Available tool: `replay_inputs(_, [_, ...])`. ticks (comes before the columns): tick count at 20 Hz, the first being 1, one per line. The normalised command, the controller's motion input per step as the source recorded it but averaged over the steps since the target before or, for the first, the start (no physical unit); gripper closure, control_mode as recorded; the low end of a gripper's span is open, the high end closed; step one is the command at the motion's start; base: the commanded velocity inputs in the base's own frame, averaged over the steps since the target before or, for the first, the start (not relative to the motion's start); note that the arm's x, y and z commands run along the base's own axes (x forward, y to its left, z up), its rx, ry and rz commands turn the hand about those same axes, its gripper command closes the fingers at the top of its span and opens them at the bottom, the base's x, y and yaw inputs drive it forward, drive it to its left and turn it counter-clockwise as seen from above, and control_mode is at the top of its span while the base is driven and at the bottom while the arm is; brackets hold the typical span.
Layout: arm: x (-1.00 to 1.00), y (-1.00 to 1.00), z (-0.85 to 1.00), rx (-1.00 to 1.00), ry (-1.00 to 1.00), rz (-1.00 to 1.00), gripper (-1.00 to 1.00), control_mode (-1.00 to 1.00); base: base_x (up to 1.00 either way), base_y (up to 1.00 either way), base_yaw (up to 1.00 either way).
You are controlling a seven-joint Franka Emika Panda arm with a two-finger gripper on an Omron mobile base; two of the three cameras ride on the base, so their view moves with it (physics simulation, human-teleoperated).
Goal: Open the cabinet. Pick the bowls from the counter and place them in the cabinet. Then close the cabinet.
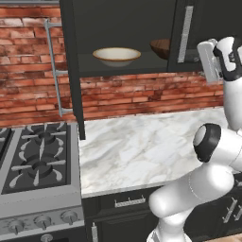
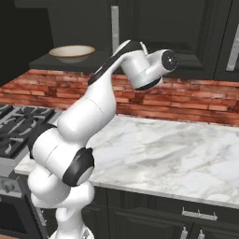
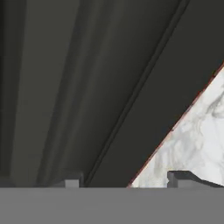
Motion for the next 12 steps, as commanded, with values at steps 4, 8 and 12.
replay_inputs(4, [0.25,0.0,-0.45,-0.01,-0.33,0.0,-1.0,-1.0,0.0,0.0,0.0])
replay_inputs(8, [0.17,0.0,-0.51,-0.02,-0.44,0.0,-1.0,-1.0,0.0,0.0,0.0])
replay_inputs(12, [0.21,0.0,-0.06,0.01,-0.1,-0.02,-1.0,-1.0,0.0,0.0,0.0])
